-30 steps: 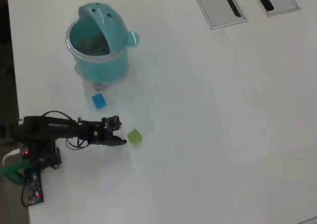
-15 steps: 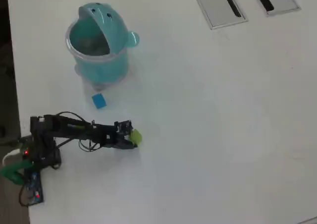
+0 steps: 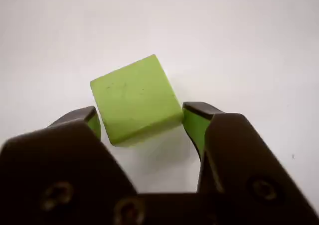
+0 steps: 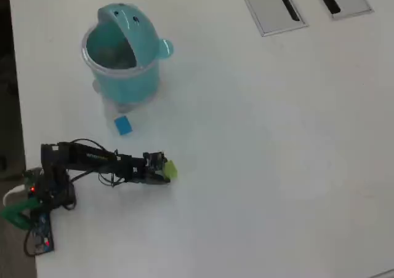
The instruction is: Grasp RGB lego blocks and put them in the bin one by one.
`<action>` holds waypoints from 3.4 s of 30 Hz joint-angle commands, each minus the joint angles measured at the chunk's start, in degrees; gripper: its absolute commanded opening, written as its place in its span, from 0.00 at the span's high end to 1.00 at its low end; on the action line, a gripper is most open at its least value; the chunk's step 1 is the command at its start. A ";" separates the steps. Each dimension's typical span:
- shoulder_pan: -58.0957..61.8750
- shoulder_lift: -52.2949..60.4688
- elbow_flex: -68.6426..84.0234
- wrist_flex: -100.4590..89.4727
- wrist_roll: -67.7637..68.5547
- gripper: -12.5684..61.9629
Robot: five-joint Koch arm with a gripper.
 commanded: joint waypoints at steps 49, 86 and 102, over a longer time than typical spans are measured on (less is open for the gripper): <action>-60.29 28.04 -21.36 -4.48 -2.11 0.86; -55.81 26.98 -14.41 -8.35 -10.72 0.41; -54.84 46.32 8.53 -1.76 -14.41 0.40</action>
